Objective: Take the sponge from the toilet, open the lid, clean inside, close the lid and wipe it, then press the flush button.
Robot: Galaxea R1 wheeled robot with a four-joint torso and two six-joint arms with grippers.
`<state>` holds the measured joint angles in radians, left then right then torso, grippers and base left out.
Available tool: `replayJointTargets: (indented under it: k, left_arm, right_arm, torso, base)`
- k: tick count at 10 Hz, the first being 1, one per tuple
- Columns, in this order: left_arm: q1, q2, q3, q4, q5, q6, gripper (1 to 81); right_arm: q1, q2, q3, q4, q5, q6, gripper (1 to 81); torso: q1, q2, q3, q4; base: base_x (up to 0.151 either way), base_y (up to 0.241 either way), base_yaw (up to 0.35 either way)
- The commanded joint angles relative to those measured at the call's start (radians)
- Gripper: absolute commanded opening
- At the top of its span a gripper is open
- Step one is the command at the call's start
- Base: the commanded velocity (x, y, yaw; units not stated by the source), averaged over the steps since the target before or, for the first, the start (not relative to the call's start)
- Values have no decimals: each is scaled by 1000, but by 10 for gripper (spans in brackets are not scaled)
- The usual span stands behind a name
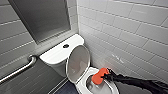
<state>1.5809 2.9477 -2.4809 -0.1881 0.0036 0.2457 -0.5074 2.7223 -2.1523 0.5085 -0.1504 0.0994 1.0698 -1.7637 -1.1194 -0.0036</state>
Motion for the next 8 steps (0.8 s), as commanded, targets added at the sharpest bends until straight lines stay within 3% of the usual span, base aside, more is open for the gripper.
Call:
replayJointTargets:
  k: [1, 8]
  left_arm:
    - [35, 5, 16, -10, 92, 4, 811]
    - [31, 28, 19, -4, 90, 7, 811]
  right_arm:
    - [25, -125, 115, 25, 26, 33, 10]
    - [-138, -408, 418, 24, 141, 48, 10]
  torso:
    - [0, 0, 0, 0]
    - [0, -1, 0, 0]
  base:
    - [0, 0, 0]
    - [0, 0, 0]
